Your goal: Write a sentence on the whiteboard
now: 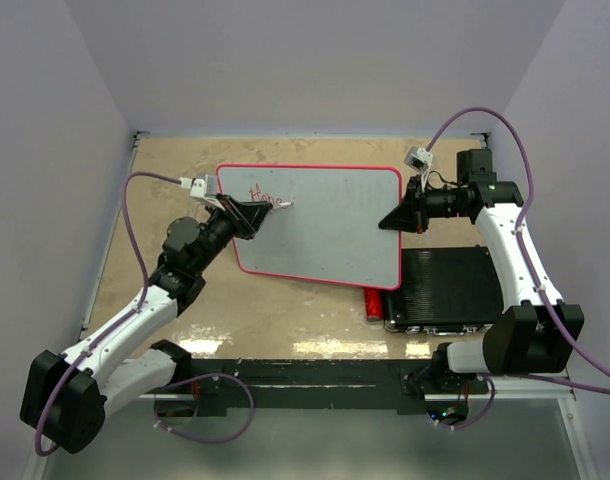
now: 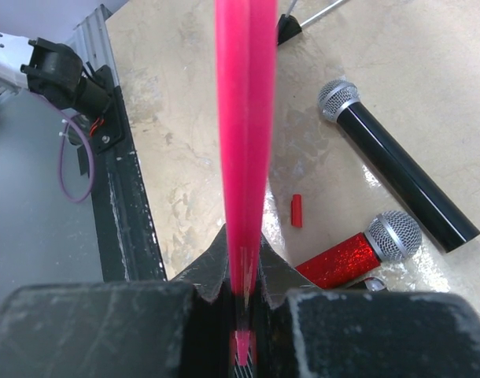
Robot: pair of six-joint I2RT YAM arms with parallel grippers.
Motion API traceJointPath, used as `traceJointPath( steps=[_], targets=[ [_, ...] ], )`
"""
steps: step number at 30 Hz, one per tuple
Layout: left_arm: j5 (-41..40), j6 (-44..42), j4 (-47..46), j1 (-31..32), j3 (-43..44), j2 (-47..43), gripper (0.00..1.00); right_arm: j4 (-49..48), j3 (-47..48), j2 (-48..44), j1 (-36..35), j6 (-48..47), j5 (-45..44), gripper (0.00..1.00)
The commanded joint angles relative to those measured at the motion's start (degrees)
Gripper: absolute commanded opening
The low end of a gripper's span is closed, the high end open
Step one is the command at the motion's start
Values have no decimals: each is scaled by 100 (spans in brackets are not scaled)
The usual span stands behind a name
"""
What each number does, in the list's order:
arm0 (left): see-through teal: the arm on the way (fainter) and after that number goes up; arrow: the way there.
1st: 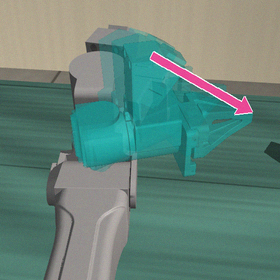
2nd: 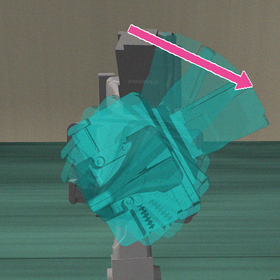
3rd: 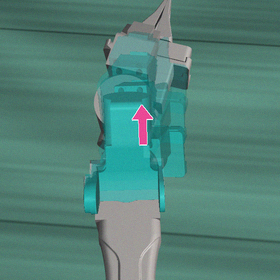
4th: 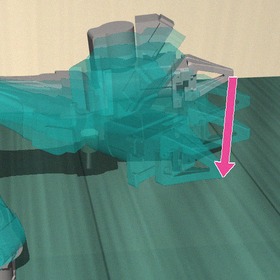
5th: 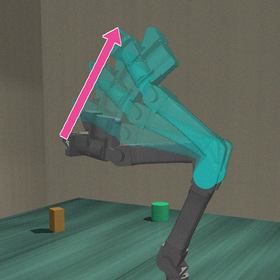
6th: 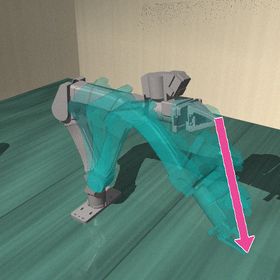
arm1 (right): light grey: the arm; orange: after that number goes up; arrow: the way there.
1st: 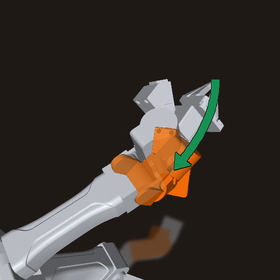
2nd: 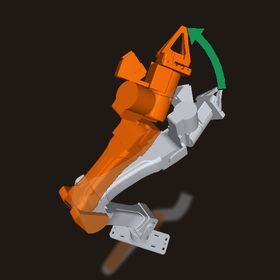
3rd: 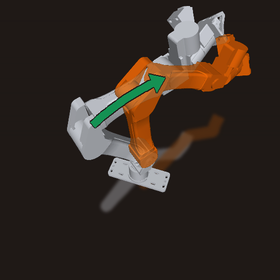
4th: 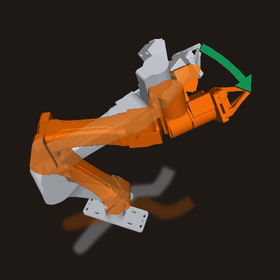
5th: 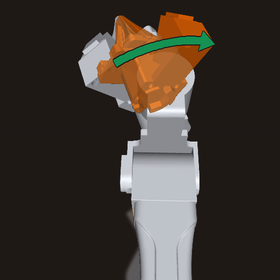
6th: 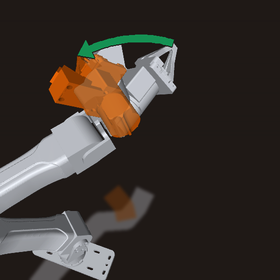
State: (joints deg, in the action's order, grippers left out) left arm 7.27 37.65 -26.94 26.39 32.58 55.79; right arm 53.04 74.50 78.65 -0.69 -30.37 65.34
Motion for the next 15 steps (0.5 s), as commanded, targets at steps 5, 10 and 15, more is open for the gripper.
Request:
traceJointPath(
  steps=[5, 10, 15],
  targets=[
    [47, -188, -321, 33, 363, 204, 0, -180, 30, -210, -37, -171, 154, 0],
    [170, -126, -382, 33, 469, 292, 0, -180, 21, -219, -37, -180, 154, 0],
    [205, -135, -330, 24, 478, 301, 0, -180, 21, -227, -45, -180, 146, 0]
  ],
)
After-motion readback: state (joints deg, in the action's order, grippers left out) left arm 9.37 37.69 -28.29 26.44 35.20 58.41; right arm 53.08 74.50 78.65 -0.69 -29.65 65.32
